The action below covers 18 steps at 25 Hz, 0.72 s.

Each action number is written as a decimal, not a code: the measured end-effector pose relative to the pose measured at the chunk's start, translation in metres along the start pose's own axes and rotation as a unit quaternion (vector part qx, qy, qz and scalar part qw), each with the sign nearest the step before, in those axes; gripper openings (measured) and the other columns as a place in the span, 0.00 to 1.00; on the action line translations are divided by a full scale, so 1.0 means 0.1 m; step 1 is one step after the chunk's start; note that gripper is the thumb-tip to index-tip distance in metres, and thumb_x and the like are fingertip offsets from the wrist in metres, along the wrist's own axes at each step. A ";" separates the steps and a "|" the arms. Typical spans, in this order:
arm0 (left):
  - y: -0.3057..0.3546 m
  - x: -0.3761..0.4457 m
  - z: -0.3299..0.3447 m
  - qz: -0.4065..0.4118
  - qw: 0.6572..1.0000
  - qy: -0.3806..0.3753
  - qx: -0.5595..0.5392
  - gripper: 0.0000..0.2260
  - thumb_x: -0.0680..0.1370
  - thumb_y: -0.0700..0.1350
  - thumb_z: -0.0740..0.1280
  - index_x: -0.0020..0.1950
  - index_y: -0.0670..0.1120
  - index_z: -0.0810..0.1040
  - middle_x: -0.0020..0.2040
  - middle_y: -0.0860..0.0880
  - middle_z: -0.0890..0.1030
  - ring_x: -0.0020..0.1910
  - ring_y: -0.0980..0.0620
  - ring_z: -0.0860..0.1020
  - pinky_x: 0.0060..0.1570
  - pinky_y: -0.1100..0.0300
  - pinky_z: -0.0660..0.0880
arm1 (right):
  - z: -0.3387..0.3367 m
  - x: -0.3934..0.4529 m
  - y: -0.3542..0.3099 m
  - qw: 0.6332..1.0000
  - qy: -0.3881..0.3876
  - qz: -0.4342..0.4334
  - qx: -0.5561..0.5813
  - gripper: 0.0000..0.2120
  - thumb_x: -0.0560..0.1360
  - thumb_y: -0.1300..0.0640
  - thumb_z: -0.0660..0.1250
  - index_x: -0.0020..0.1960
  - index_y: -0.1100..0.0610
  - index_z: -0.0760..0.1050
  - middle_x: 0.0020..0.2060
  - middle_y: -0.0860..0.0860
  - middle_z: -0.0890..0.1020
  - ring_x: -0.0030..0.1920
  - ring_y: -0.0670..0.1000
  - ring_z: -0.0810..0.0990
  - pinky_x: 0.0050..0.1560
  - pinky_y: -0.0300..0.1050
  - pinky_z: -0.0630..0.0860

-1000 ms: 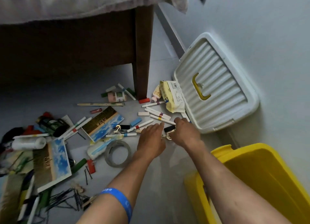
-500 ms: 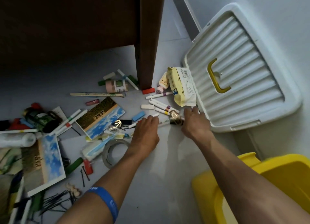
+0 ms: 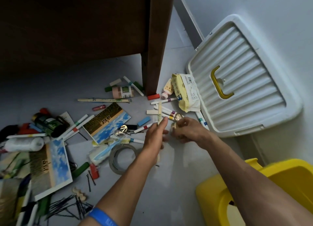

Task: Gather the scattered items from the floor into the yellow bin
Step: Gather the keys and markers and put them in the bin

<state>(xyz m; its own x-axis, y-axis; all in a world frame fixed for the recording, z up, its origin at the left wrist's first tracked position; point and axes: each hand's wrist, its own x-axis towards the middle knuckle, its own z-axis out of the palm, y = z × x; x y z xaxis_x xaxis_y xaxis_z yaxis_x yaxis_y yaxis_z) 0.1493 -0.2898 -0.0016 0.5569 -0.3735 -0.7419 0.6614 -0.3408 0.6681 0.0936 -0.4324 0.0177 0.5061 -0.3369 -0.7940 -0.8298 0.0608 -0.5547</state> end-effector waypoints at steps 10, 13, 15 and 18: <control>-0.08 0.10 -0.17 -0.028 0.988 -0.006 -0.149 0.18 0.74 0.36 0.65 0.61 0.50 0.74 0.45 0.46 0.86 0.39 0.47 0.84 0.29 0.61 0.71 | 0.16 0.29 0.00 0.880 0.268 -0.168 -0.354 0.12 0.75 0.54 0.67 0.58 0.55 0.76 0.51 0.55 0.80 0.50 0.58 0.79 0.43 0.48 0.75; -0.10 0.13 -0.30 0.007 0.984 -0.042 -0.174 0.16 0.75 0.37 0.65 0.60 0.52 0.74 0.49 0.45 0.86 0.43 0.46 0.84 0.36 0.56 0.73 | 0.28 0.42 0.08 0.854 0.268 -0.159 -0.416 0.13 0.76 0.53 0.64 0.59 0.56 0.72 0.52 0.57 0.77 0.48 0.59 0.77 0.40 0.48 0.72; -0.10 0.13 -0.34 0.006 0.981 -0.042 -0.189 0.10 0.76 0.41 0.66 0.56 0.49 0.74 0.49 0.43 0.85 0.42 0.45 0.84 0.37 0.55 0.74 | 0.29 0.43 0.07 0.851 0.268 -0.155 -0.423 0.11 0.76 0.55 0.65 0.57 0.56 0.72 0.50 0.57 0.78 0.46 0.59 0.78 0.39 0.48 0.73; -0.11 0.17 -0.30 -0.009 0.981 -0.009 -0.196 0.07 0.76 0.42 0.66 0.54 0.48 0.73 0.44 0.43 0.85 0.39 0.47 0.83 0.35 0.55 0.75 | 0.25 0.34 -0.04 0.894 0.283 -0.127 -0.324 0.06 0.73 0.61 0.67 0.50 0.57 0.77 0.44 0.57 0.81 0.43 0.57 0.79 0.40 0.48 0.77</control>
<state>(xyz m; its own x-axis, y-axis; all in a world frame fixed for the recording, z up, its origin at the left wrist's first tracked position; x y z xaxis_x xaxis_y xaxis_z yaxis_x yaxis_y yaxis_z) 0.1665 -0.2664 -0.0234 0.5370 -0.3869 -0.7496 0.8152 0.0092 0.5792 0.1200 -0.4207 -0.0139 0.6492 -0.6949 -0.3091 -0.7602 -0.5799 -0.2930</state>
